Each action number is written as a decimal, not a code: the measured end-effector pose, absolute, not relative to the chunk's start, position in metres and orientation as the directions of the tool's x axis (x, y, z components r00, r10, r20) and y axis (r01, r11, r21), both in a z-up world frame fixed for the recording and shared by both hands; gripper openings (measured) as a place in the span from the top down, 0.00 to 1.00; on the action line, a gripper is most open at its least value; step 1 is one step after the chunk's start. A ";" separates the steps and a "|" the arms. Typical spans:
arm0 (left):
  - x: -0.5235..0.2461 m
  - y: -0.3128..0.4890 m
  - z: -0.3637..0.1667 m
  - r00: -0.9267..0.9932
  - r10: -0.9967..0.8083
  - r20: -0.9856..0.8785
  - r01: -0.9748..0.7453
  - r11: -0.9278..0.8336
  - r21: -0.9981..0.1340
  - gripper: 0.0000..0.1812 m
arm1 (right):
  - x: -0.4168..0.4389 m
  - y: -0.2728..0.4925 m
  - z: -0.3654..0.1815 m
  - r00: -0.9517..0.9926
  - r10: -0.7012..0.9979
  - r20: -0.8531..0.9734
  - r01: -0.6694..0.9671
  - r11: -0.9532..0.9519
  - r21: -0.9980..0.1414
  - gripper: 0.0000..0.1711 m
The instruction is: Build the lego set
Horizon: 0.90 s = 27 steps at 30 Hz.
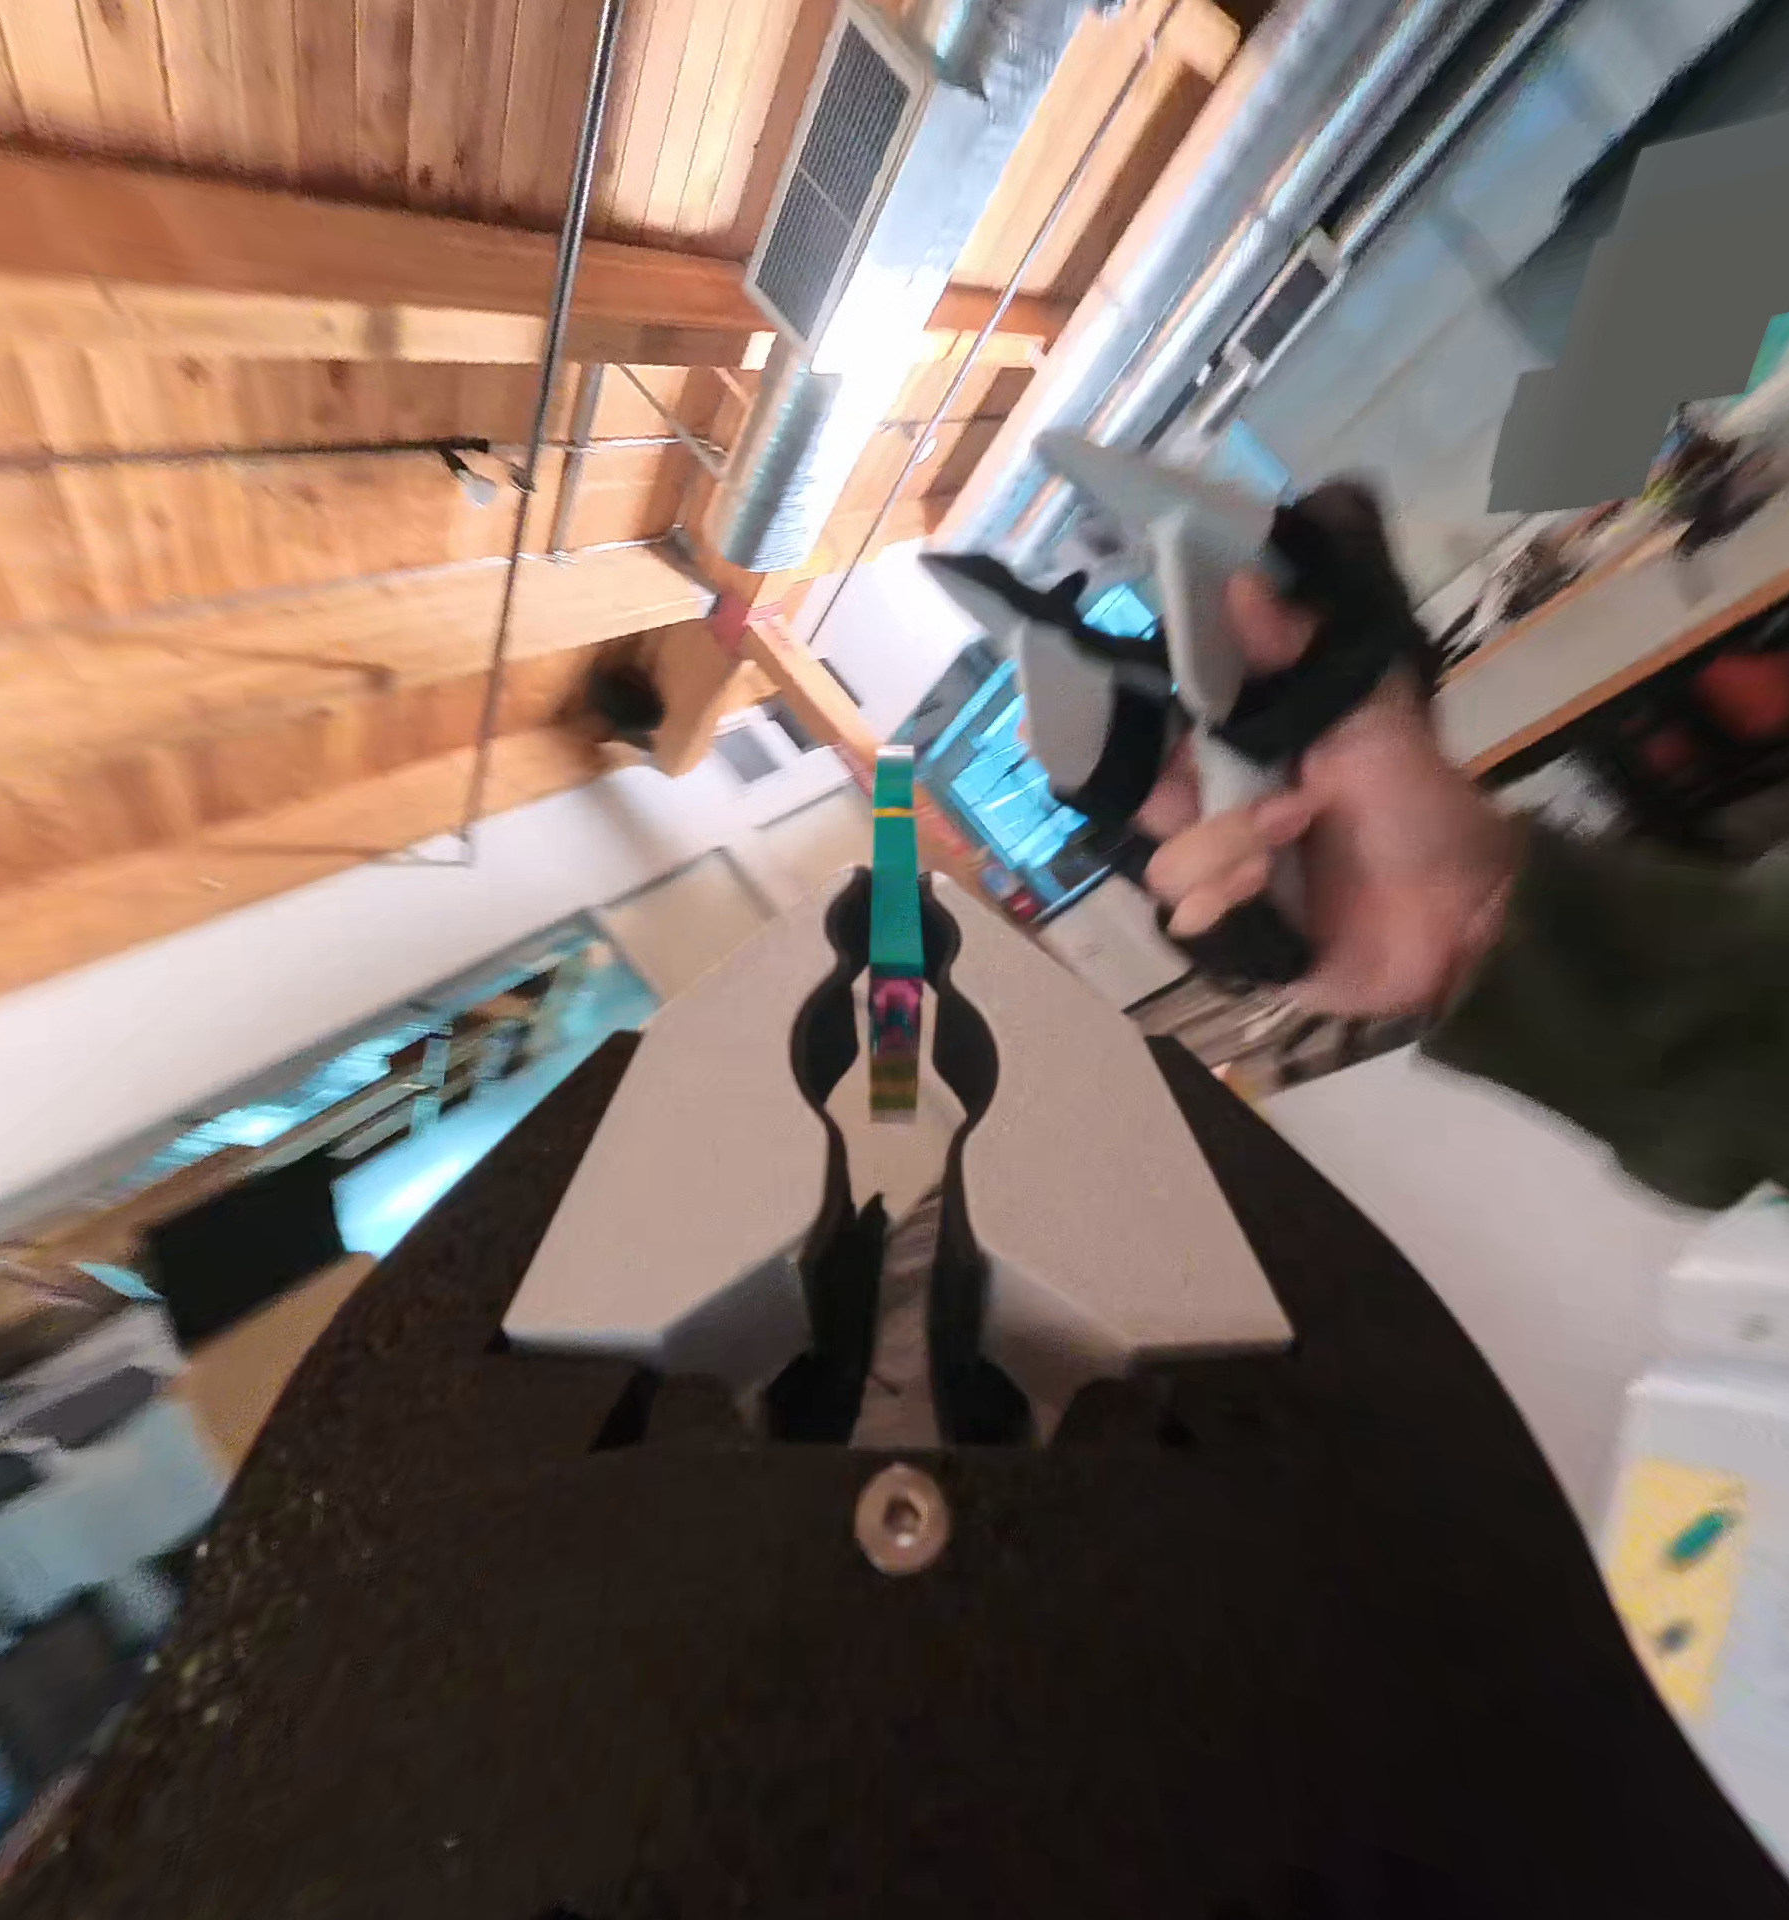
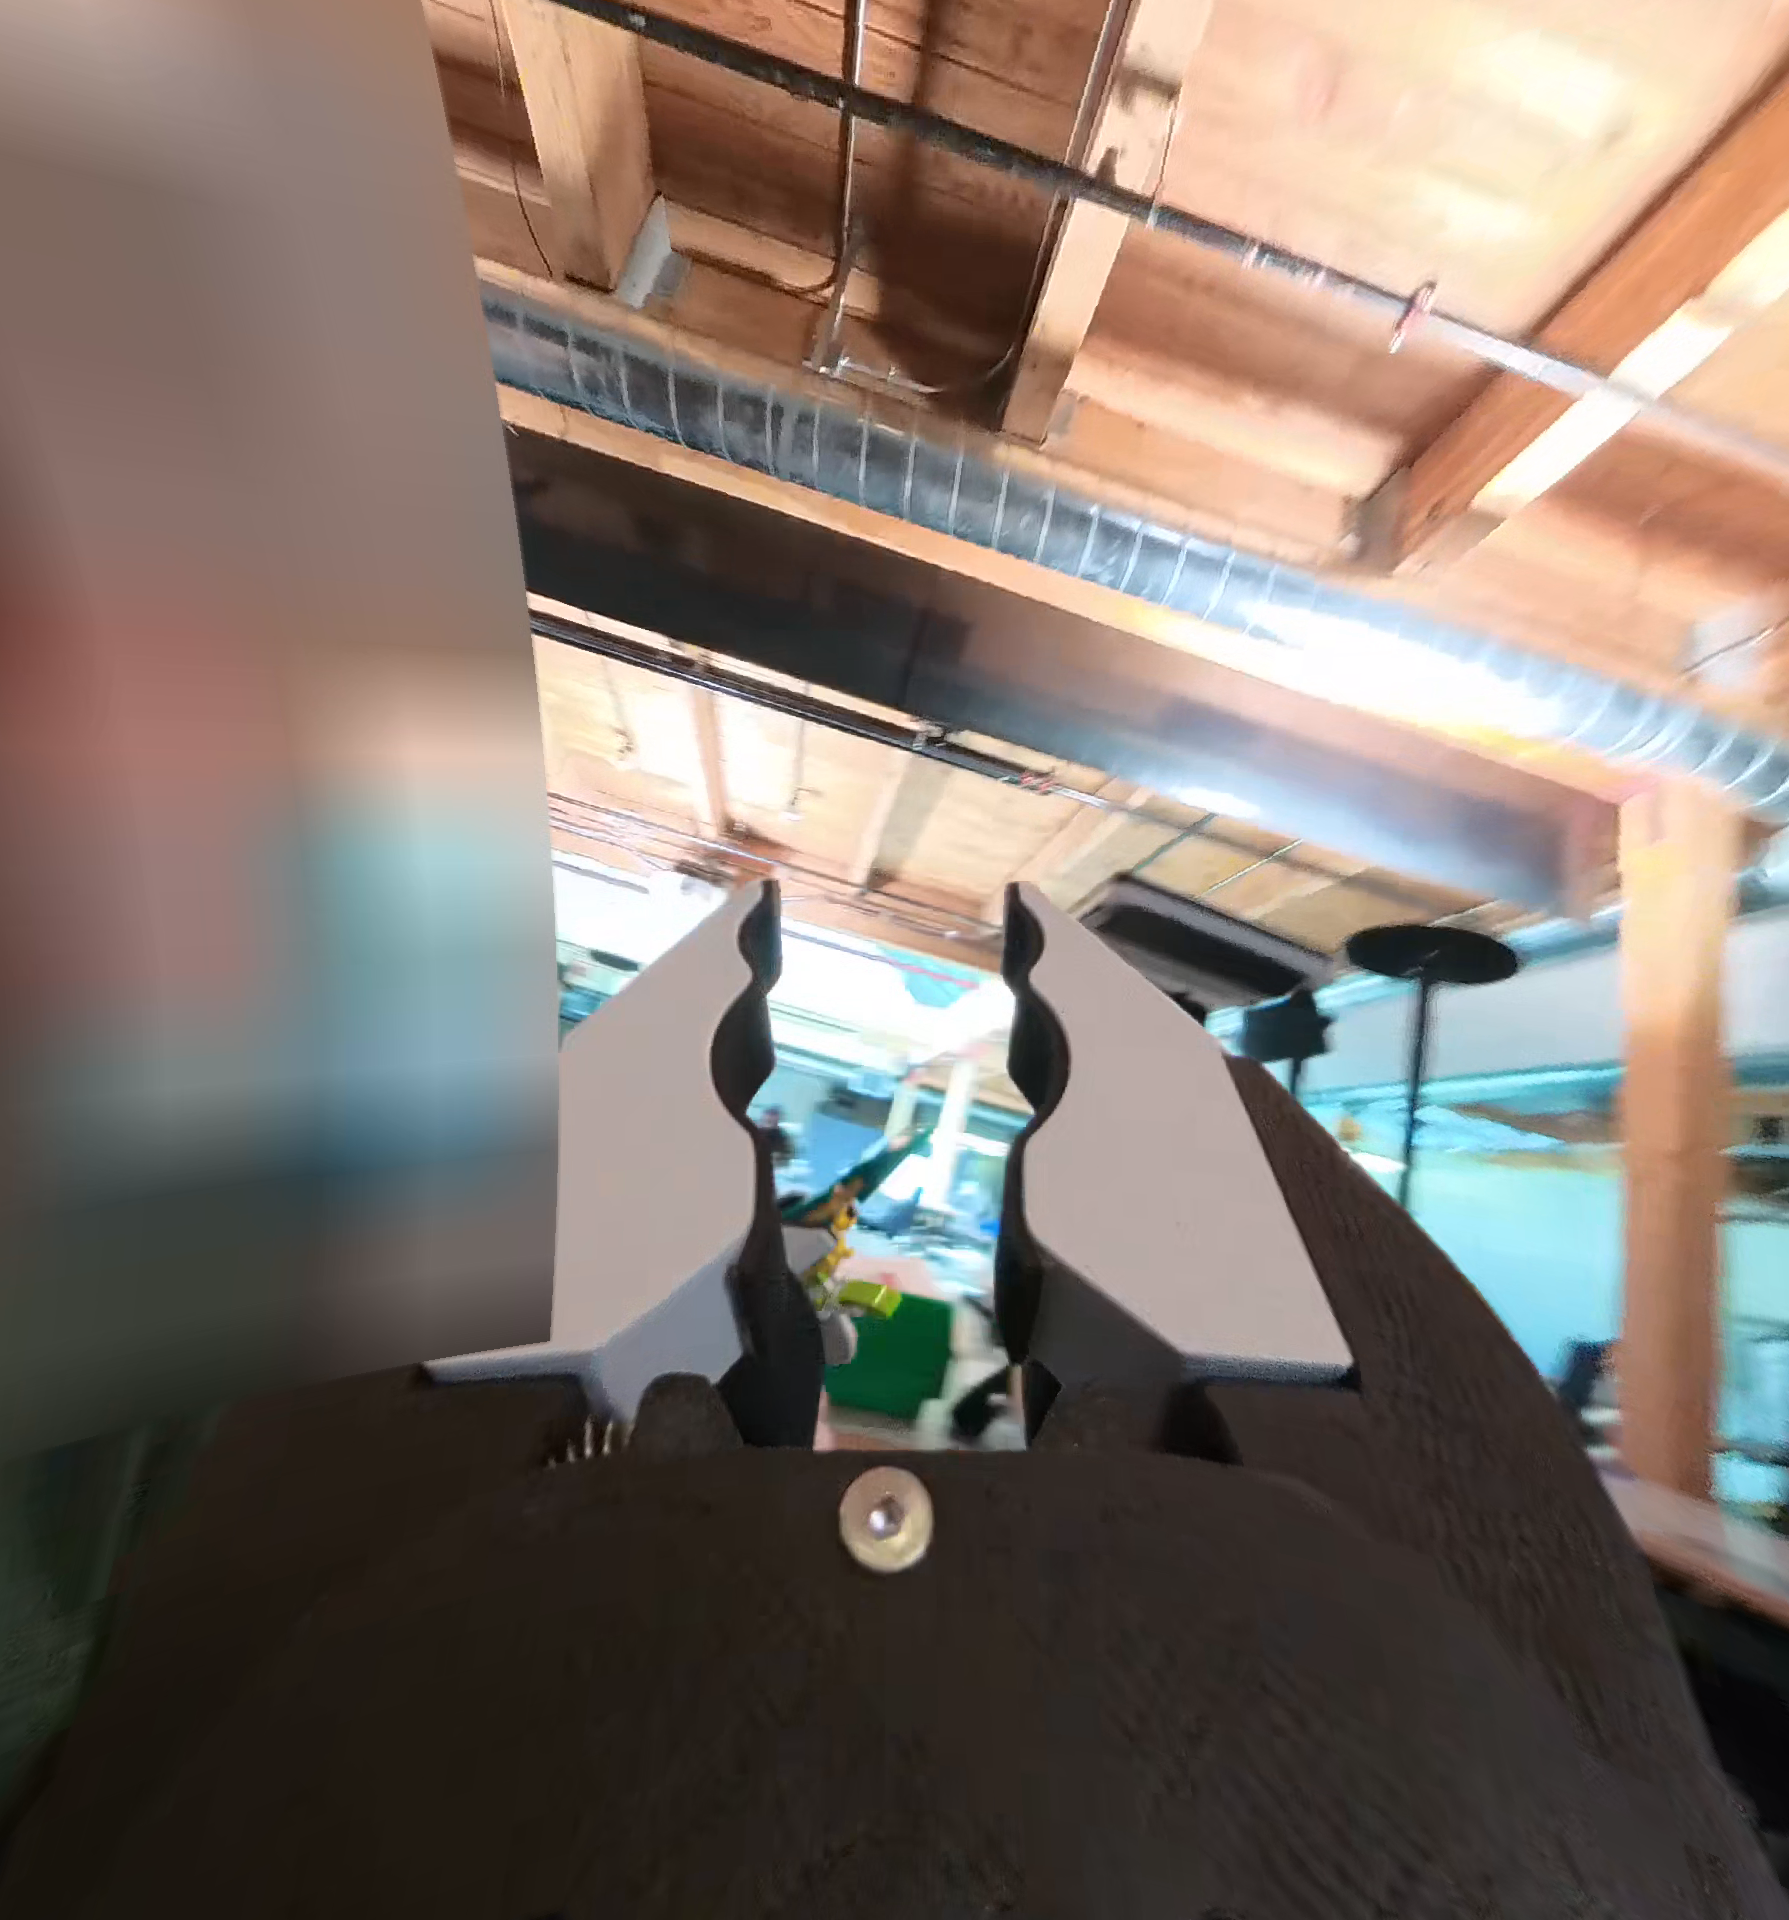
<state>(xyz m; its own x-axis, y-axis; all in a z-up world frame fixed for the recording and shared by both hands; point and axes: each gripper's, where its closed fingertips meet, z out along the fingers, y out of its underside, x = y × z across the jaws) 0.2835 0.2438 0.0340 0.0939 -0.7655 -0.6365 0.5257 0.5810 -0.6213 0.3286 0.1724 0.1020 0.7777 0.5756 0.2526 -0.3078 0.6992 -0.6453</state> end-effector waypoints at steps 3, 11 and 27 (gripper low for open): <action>0.276 0.246 0.035 0.194 -0.686 -0.701 0.478 0.690 -0.543 0.97 | 0.310 0.133 0.119 0.848 0.400 0.347 -0.153 0.813 -0.562 0.78; 0.255 0.234 -0.011 -0.135 -0.828 -0.544 0.316 0.484 -0.816 0.97 | 0.279 0.139 0.121 0.871 0.206 0.447 0.199 0.683 -0.703 0.81; 0.199 0.184 -0.129 -0.561 -0.795 -0.230 -0.015 0.287 -0.958 0.97 | 0.191 0.188 -0.127 0.547 0.786 0.287 0.592 -0.121 -0.796 0.96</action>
<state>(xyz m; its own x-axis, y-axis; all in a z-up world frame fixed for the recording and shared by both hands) 0.1990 0.1840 -0.1293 -0.5608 -0.7954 -0.2298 -0.0149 0.2873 -0.9577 0.1913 0.1878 -0.1266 0.5468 0.7864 0.2872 0.5924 -0.1210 -0.7965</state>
